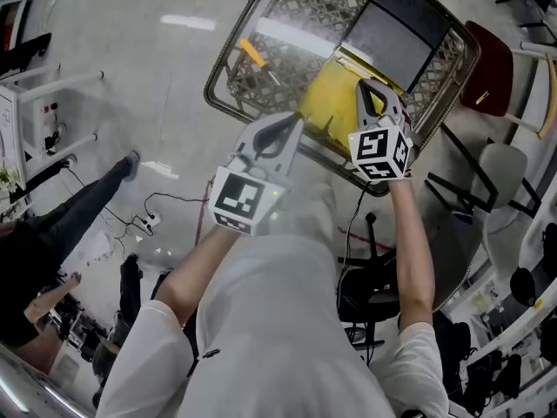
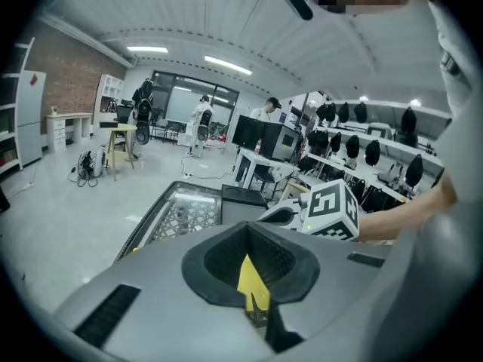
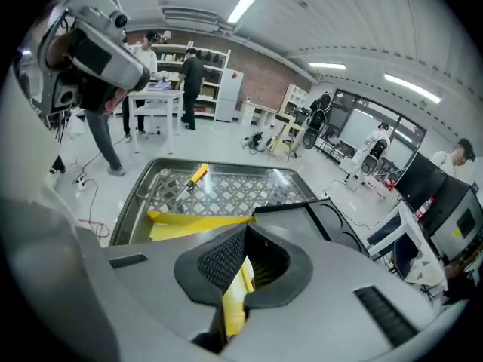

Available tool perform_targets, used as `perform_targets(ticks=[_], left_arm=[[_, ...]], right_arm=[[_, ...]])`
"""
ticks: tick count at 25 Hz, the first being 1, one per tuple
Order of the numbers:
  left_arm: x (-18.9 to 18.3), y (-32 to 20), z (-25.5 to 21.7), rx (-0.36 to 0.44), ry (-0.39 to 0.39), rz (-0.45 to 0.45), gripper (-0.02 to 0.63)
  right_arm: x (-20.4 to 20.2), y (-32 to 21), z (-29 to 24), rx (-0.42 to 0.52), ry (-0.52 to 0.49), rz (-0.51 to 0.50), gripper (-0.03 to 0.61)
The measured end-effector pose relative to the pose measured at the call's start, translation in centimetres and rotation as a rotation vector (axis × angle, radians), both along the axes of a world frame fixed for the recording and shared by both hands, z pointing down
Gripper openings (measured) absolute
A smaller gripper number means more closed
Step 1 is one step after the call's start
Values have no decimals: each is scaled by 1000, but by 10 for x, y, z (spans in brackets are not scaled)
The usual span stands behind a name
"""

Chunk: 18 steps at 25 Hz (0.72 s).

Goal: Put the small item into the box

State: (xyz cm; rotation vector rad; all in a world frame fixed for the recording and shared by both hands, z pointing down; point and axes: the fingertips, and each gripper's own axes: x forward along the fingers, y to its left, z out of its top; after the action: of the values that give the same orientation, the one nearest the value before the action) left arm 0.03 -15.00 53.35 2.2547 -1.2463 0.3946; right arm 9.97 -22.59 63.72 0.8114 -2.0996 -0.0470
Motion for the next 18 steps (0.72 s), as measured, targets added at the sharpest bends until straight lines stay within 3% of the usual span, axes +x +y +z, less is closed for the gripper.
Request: perform_targets(ticks=[18], left_arm=[[-26, 39, -87, 86, 30, -38, 2]], right_arm=[[-26, 62, -170, 89, -233, 129, -3]])
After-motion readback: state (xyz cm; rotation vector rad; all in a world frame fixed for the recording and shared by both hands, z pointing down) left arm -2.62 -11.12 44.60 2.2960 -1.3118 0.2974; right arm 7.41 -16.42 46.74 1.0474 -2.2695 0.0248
